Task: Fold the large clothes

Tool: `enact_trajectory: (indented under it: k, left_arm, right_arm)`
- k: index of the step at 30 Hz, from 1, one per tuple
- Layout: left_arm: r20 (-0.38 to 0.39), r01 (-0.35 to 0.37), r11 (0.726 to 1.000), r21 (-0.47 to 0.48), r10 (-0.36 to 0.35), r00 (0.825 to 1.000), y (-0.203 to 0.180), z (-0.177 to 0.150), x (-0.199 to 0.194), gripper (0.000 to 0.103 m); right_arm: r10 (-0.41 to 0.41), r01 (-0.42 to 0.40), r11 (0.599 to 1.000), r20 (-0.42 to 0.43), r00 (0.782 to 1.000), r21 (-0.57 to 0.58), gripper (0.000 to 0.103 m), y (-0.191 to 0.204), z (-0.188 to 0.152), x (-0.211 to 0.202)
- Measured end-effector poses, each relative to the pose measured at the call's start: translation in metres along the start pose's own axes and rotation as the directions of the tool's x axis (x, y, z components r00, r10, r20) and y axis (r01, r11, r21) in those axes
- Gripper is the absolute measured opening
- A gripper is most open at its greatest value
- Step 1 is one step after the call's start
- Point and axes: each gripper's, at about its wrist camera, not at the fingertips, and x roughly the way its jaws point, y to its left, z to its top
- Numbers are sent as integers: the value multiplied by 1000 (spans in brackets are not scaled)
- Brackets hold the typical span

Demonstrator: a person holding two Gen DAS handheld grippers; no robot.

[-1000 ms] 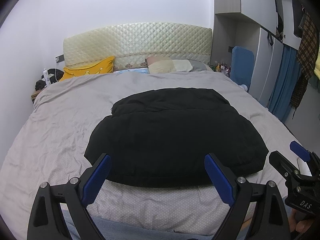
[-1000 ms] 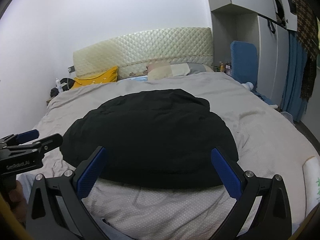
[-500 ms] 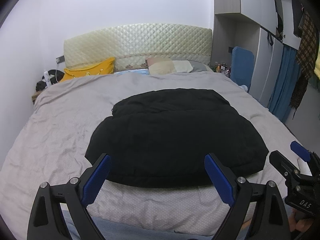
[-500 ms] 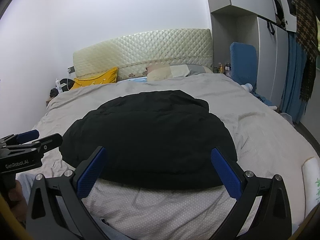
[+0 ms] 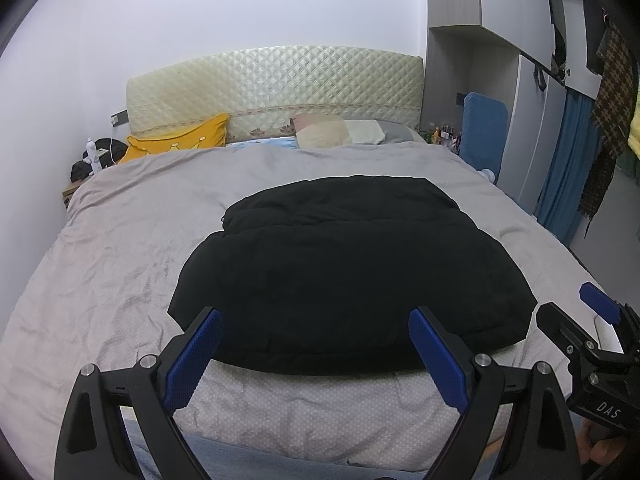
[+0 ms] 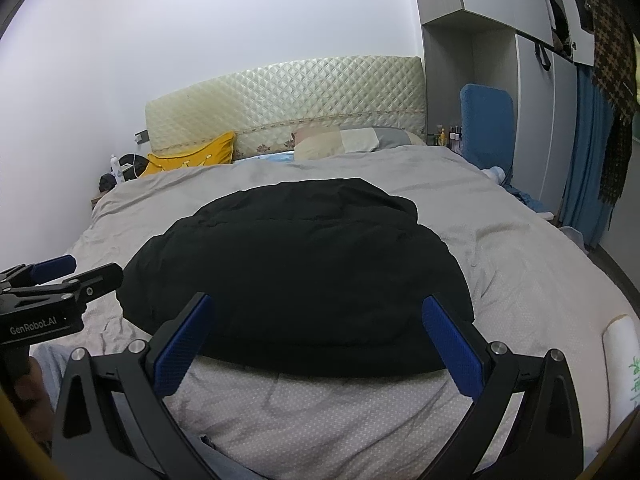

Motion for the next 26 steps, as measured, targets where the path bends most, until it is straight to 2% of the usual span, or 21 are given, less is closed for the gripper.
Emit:
enact_trajectory:
  k: [26]
  left_arm:
    - [-11, 16, 1000, -2, -16, 1000, 0, -2, 2, 95]
  right_arm:
    - [3, -3, 1000, 2, 1000, 4, 103, 0, 0, -1]
